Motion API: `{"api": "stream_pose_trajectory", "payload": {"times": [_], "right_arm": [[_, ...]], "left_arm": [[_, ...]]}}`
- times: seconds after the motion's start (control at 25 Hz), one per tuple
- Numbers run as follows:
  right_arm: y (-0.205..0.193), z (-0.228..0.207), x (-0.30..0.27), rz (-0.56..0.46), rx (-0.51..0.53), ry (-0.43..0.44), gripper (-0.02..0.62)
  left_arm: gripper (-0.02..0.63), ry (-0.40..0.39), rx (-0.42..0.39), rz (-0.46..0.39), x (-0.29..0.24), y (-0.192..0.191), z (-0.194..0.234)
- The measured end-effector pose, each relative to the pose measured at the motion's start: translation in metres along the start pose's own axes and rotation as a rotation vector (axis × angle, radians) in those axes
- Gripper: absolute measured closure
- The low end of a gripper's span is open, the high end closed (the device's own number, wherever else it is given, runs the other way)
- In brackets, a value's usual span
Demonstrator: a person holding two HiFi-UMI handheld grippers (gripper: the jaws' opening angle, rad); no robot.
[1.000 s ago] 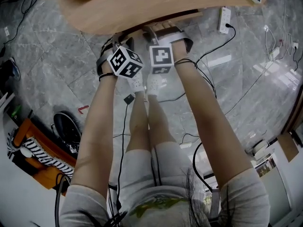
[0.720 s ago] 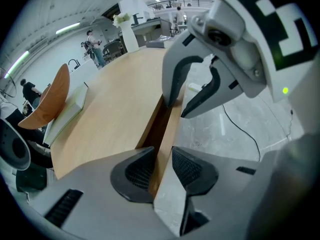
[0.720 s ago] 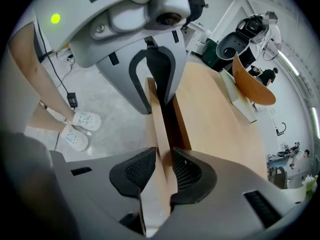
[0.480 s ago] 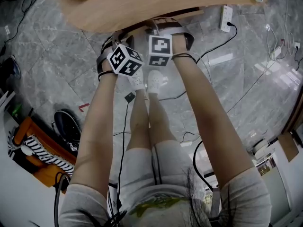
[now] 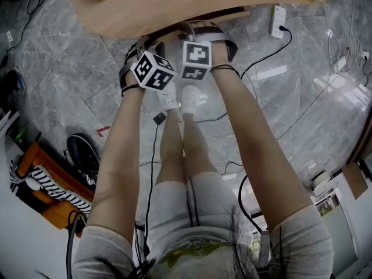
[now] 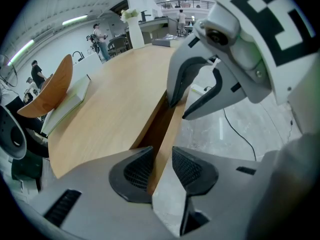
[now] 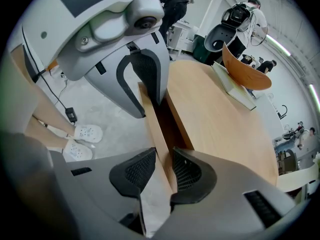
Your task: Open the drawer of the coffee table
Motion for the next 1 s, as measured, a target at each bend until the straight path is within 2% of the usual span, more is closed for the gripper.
{"api": "stream_pose_trajectory", "payload": {"times": [0.28,1.0], "right_arm": [[0.000,0.004,0.000,0.018,-0.017,-0.001,0.492],[-0.004,0.021,0.006,0.026,-0.023,0.002,0.492]], "left_arm": [[0.489,-0.012,-0.015,0.028,-0.001,0.000,-0.004],[0.489,-0.016,-0.016,0.019,0.004,-0.007,-0.020]]}}
Point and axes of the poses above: the fingertips, and each gripper's own axes: x backward along the fingers, z to its left, y out of its top, the point moved 8 cm from there along x, backward along the fingers, and after that the axes turned 8 degrees about -z, right-handed, at the moved point
